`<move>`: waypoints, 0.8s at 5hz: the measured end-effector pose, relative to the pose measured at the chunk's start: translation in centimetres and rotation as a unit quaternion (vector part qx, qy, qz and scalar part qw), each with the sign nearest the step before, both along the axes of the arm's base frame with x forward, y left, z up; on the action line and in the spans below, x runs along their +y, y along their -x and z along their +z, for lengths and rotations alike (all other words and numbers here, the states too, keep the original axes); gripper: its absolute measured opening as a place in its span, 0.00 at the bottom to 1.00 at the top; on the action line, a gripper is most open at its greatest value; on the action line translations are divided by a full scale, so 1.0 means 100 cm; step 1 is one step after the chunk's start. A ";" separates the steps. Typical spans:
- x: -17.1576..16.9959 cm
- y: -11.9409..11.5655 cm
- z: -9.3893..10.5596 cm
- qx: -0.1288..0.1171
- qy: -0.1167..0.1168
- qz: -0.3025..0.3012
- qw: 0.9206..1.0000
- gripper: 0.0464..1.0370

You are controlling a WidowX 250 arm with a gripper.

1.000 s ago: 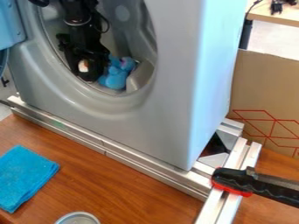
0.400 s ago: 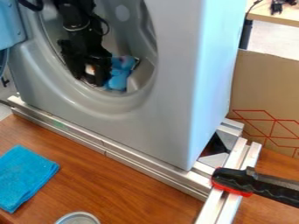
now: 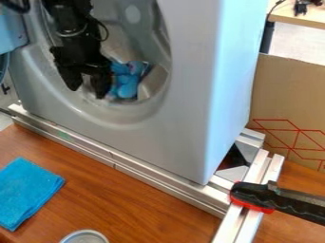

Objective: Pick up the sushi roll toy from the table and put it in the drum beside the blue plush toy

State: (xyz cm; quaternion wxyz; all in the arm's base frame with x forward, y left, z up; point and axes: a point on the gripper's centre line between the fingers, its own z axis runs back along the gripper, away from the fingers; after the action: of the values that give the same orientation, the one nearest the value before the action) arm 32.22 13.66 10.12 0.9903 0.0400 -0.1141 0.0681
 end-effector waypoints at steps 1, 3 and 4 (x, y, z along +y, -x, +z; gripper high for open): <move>-0.010 0.036 0.005 0.018 -0.011 -0.007 1.000 0.95; -0.036 0.115 -0.008 0.110 0.000 -0.018 0.994 0.95; -0.061 0.149 -0.029 0.174 0.029 -0.059 0.983 0.95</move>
State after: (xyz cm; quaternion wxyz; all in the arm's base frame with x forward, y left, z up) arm 17.30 7.57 7.18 0.9981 0.0161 0.0597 0.0045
